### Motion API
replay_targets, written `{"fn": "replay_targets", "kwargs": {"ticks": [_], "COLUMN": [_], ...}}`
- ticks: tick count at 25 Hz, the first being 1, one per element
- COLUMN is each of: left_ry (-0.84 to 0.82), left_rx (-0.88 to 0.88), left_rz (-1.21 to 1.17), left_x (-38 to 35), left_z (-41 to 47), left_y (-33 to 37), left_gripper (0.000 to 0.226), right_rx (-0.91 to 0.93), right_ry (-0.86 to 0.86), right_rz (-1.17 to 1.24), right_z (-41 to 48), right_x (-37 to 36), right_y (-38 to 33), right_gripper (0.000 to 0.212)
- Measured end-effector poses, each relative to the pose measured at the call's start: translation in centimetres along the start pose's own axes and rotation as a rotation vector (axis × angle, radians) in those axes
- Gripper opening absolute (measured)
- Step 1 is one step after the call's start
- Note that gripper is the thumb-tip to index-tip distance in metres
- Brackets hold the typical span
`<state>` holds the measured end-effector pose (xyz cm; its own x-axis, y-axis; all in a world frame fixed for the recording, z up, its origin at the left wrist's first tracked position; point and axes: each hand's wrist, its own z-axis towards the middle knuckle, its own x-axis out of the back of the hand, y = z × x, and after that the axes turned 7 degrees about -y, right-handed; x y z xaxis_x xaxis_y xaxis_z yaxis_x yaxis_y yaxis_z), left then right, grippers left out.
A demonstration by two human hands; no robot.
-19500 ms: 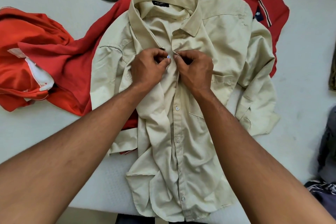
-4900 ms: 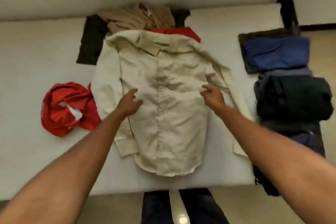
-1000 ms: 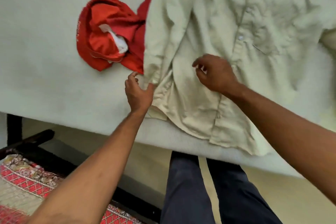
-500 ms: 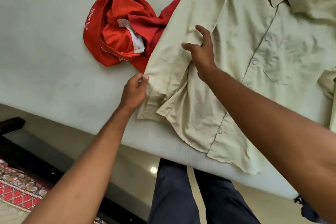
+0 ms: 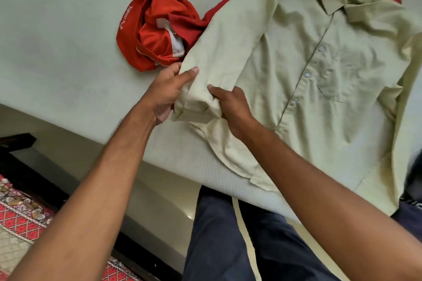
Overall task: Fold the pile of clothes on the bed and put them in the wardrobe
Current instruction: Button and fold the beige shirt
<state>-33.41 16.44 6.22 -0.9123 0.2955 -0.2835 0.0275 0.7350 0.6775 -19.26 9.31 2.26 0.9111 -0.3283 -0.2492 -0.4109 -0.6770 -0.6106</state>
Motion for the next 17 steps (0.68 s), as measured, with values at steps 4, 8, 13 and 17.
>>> {"fn": "replay_targets", "kwargs": {"ticks": [4, 8, 13, 17], "left_ry": [0.026, 0.15, 0.258, 0.28], "left_rx": [0.046, 0.231, 0.433, 0.159], "left_rz": [-0.065, 0.142, 0.671, 1.0], "left_x": [-7.7, -14.6, -14.4, -15.6], "left_z": [-1.0, 1.3, 5.2, 5.4], "left_y": [-3.3, -11.8, -19.9, -18.8], "left_gripper": [0.033, 0.019, 0.027, 0.021], "right_rx": [0.119, -0.082, -0.419, -0.189], "right_ry": [0.224, 0.361, 0.419, 0.764], "right_rz": [-0.177, -0.46, -0.652, -0.564], "right_z": [-4.1, -6.0, -6.2, -9.3], "right_x": [7.4, 17.4, 25.8, 30.6], "right_y": [-3.1, -0.2, 8.5, 7.2], "right_gripper": [0.019, 0.035, 0.041, 0.029]}}
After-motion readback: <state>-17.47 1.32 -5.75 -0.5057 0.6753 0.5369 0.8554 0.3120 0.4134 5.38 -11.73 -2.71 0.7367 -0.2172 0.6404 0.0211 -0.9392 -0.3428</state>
